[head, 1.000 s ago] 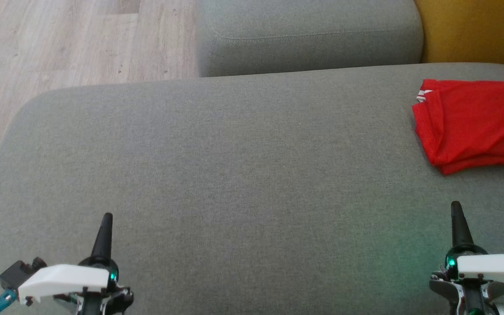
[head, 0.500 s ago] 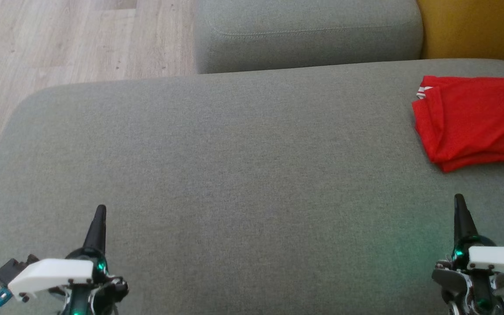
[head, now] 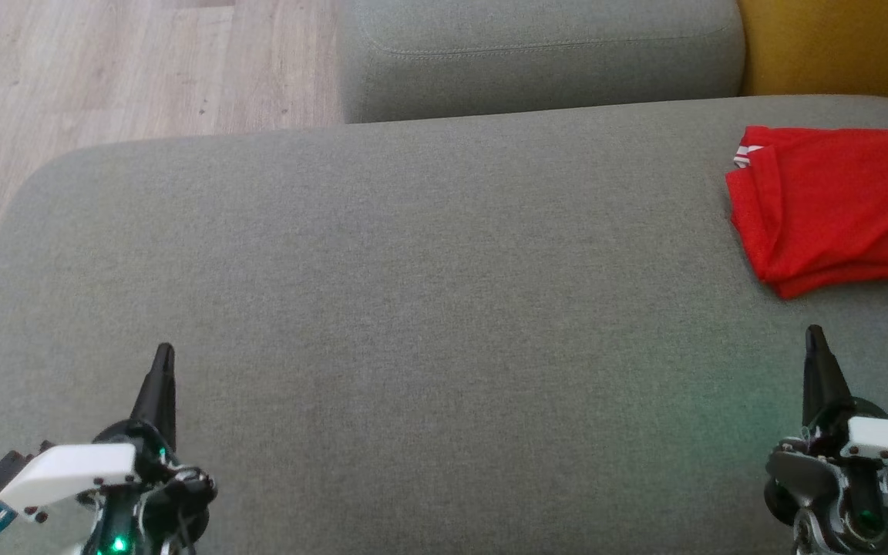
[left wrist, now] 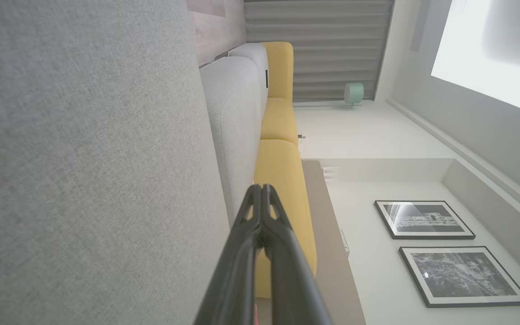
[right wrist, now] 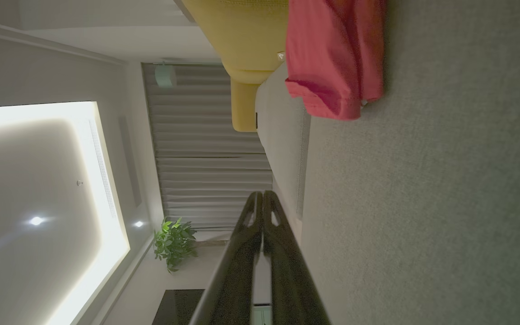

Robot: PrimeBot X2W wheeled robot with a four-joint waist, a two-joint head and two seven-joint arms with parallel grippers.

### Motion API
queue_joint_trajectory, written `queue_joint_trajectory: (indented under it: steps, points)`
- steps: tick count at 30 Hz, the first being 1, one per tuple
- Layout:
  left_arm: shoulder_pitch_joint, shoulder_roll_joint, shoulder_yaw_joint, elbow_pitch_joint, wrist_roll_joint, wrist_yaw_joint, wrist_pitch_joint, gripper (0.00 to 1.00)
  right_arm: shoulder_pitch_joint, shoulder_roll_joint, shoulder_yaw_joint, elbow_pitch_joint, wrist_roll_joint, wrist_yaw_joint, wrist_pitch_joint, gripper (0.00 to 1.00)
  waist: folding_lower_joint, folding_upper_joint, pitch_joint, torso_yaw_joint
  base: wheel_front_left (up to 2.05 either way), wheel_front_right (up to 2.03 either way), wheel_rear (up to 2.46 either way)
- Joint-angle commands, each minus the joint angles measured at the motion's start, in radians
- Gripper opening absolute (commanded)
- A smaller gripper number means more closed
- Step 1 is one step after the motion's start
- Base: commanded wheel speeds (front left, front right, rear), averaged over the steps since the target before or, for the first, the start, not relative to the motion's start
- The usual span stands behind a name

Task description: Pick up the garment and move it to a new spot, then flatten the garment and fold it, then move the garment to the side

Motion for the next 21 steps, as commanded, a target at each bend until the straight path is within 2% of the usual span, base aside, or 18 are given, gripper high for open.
queue_joint_trajectory:
  steps: [1,21]
  points:
    - [-0.064,0.016,0.044,-0.025,-0.028,-0.009,0.011,0.0,-0.054,-0.018,0.017,-0.03,0.029,0.004,0.011,0.0,0.0,0.0,0.001,0.0,0.0,0.0,0.0]
    - [-0.069,0.01,0.056,-0.022,-0.038,-0.011,0.023,0.0,-0.059,-0.013,0.008,-0.028,0.04,0.004,0.021,0.0,0.0,0.0,0.002,-0.001,0.0,0.0,0.0]
